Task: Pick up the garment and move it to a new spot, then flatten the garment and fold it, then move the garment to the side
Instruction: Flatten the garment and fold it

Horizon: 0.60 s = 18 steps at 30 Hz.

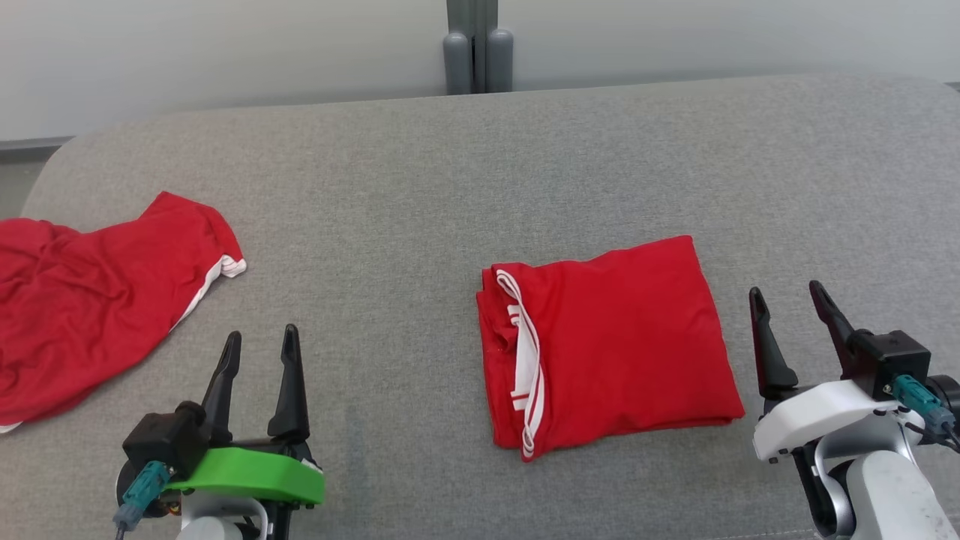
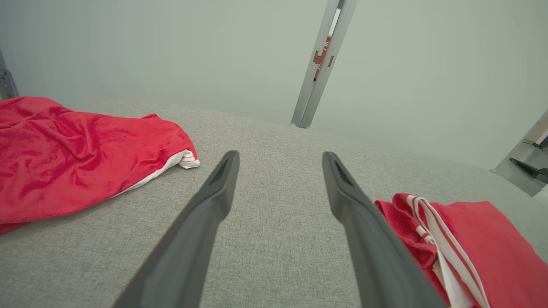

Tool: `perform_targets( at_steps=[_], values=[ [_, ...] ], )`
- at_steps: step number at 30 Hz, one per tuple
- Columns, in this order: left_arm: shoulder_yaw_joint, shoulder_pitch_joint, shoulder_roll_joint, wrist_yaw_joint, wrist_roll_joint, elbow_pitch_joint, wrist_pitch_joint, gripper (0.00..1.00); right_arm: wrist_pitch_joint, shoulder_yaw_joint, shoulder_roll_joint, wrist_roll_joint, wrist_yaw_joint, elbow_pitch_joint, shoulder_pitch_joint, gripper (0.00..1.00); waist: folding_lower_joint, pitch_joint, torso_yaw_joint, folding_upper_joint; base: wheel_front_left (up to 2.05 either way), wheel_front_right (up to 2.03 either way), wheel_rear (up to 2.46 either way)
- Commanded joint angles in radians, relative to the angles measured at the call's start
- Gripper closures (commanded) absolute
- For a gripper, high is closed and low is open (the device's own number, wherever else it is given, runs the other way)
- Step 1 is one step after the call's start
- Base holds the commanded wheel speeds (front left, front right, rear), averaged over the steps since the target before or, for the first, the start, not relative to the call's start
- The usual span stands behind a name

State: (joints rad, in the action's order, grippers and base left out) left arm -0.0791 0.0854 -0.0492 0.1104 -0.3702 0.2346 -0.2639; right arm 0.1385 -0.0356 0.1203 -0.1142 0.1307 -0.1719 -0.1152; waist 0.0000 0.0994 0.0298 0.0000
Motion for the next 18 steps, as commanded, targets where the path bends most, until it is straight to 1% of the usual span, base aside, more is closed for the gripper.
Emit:
perform_targets(
  at_steps=[1,7,18],
  values=[
    [0.009,-0.026,-0.003,0.005,0.015,-0.005,0.0,0.0,0.016,0.013,0.009,-0.009,0.0,-0.015,0.009,0.0,0.0,-0.027,-0.03,0.0,0.0,0.0,0.0],
    [0.028,-0.069,-0.003,0.013,0.035,-0.017,0.0,0.0,0.051,0.062,0.018,-0.041,0.0,-0.078,-0.007,0.0,0.0,-0.057,-0.058,0.0,0.0,0.0,0.0],
    [0.042,-0.093,-0.003,0.015,0.033,-0.02,0.0,0.0,0.077,0.089,0.021,-0.068,0.0,-0.12,-0.026,0.0,0.0,-0.072,-0.041,0.0,0.0,0.0,0.0]
  ],
)
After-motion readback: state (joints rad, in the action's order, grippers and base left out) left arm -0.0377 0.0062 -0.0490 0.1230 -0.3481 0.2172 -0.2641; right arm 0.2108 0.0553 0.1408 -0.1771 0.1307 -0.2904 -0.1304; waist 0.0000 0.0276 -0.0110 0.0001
